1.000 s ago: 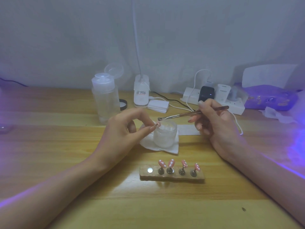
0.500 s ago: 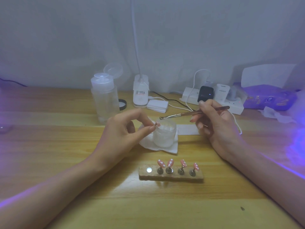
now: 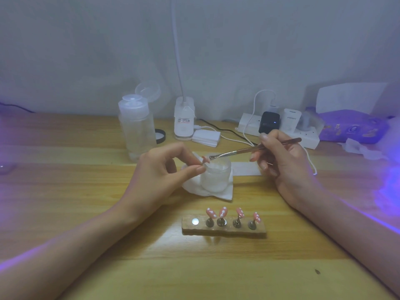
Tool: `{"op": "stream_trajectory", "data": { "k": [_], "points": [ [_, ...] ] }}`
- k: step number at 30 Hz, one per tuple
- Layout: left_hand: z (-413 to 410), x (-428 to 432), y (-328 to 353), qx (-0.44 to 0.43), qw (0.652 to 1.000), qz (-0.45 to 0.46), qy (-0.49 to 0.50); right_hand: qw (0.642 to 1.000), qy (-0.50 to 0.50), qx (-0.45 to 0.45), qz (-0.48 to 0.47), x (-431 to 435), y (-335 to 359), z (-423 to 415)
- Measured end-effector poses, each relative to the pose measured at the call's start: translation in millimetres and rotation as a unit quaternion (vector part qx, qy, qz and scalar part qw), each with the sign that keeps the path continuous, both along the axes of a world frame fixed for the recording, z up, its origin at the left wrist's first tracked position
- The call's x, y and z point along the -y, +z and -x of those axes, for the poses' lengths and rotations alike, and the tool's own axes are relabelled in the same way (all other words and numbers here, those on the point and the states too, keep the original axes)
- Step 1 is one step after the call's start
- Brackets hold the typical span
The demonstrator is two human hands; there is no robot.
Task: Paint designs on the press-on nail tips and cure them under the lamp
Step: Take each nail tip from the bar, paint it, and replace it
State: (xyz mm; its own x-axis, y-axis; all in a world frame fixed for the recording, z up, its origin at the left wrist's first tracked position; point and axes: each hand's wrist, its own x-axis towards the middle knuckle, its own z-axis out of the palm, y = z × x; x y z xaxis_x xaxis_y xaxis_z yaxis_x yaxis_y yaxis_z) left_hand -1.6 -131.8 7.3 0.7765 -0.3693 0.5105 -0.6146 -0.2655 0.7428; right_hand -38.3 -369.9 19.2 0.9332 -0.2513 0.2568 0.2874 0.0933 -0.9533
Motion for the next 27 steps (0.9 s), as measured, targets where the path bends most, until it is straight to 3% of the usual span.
{"op": "stream_trajectory", "data": {
  "k": [27],
  "points": [
    [-1.8, -0.4, -1.4, -0.009, 1.0, 0.008, -0.008, 1.0, 0.01, 0.013, 0.008, 0.1, -0.1, 0.9]
  ]
}}
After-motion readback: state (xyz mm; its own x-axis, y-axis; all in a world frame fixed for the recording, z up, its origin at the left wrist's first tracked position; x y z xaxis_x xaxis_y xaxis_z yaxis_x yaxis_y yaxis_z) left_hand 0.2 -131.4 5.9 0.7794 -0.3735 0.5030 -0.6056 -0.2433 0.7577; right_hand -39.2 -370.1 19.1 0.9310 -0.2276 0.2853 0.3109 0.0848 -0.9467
